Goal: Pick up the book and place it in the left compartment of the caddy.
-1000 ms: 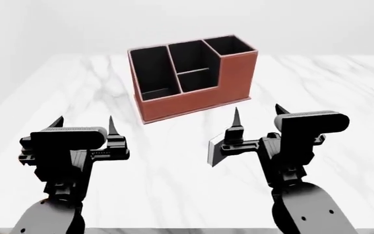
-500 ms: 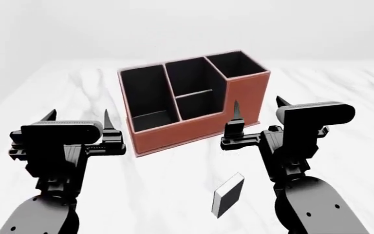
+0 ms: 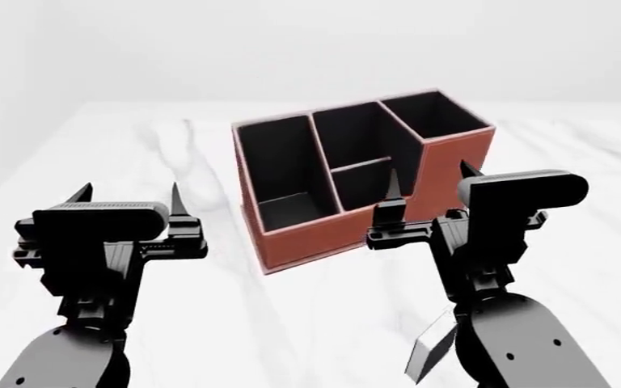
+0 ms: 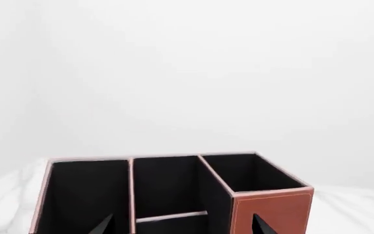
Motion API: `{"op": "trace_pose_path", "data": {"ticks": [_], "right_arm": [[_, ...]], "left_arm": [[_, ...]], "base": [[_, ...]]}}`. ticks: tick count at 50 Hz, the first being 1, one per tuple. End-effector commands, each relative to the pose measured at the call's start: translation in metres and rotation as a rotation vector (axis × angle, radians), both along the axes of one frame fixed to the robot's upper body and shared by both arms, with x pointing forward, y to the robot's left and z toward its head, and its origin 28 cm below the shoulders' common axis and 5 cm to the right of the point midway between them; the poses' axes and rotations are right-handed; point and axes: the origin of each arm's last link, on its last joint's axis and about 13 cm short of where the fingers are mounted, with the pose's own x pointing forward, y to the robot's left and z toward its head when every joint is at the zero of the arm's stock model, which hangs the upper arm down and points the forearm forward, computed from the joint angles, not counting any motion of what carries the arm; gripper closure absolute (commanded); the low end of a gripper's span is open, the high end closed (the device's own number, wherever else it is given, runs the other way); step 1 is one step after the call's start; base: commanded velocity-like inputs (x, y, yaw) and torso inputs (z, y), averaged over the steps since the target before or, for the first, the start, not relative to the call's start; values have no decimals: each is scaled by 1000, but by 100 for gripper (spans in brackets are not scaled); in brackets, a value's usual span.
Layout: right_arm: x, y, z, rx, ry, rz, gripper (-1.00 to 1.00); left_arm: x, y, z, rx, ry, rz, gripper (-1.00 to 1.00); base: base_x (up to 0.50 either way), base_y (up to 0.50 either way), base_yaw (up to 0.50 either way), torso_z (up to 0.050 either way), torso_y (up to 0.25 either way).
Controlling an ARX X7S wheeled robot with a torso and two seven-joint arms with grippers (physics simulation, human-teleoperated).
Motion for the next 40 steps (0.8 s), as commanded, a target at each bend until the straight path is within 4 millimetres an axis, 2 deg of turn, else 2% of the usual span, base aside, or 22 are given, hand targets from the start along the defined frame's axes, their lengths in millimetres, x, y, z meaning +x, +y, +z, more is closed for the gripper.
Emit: {"op": "trace_pose_path", "data": {"ticks": [1,19,23,40], "right_arm": [[0,1,-1,1,0,3,-100],[2,0,1,7,7,-19,-100],[0,0,1,23,13,28,-100],[1,1,-2,10,27,20,-100]], "left_arm": [[-1,1,-1,0,1,6,-100],[-1,1,0,2,1,10,-100],[-1,1,0,3,2,10,-100],[-1,2,-2,1,4,12,-100]], "base": [[0,500,0,0,0],[0,73,0,0,0],[0,0,0,0,0],[500,0,0,0,1]]}}
